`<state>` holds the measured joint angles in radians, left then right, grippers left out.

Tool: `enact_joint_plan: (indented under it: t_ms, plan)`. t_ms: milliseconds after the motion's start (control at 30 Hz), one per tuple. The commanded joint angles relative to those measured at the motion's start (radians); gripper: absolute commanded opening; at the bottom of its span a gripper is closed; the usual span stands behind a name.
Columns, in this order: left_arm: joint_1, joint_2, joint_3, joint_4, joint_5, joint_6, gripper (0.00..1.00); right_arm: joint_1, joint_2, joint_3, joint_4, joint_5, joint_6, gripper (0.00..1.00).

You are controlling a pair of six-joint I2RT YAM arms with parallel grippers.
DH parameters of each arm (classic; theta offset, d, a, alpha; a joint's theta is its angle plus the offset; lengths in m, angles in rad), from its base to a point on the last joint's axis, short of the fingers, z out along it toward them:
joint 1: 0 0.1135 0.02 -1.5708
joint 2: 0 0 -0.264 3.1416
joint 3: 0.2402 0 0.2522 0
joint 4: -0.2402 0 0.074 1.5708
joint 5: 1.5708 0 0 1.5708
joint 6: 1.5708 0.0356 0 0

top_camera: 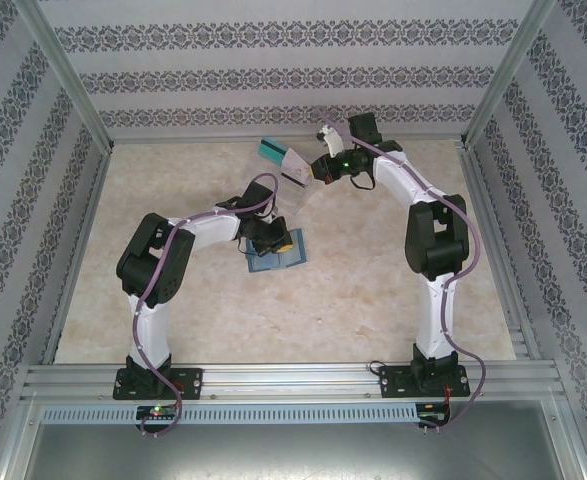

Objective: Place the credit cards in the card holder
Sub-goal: Place the credit card in the storage box.

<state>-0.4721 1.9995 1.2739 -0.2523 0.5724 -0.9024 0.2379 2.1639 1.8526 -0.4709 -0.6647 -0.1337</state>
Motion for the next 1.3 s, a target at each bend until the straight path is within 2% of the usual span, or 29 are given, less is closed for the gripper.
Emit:
enact_joint_plan:
  t_ms: [0, 167, 433, 633, 767, 1133, 1267]
  plan:
    - [-0.011, 0.016, 0.026, -0.034, 0.0, 0.02, 0.0, 0.006, -0.006, 0.044, -0.018, 0.038, -0.018, 0.0]
    - [-0.012, 0.016, 0.019, -0.033, -0.001, 0.021, 0.0, 0.027, 0.021, 0.061, -0.08, 0.116, -0.081, 0.0]
    - [-0.012, 0.015, 0.016, -0.03, -0.002, 0.018, 0.0, 0.038, 0.042, 0.058, -0.086, 0.148, -0.09, 0.01]
    - [-0.012, 0.015, 0.013, -0.031, 0.0, 0.019, 0.0, 0.067, 0.056, 0.068, -0.083, 0.298, -0.132, 0.03]
    - [-0.011, 0.013, 0.013, -0.029, 0.001, 0.017, 0.01, 0.088, 0.075, 0.077, -0.076, 0.352, -0.151, 0.03]
    - [-0.012, 0.008, 0.005, -0.027, 0.0, 0.02, 0.01, 0.094, 0.07, 0.082, -0.042, 0.364, -0.135, 0.08]
    - [-0.012, 0.008, 0.004, -0.025, 0.001, 0.018, 0.01, 0.092, 0.064, 0.075, -0.043, 0.372, -0.135, 0.15]
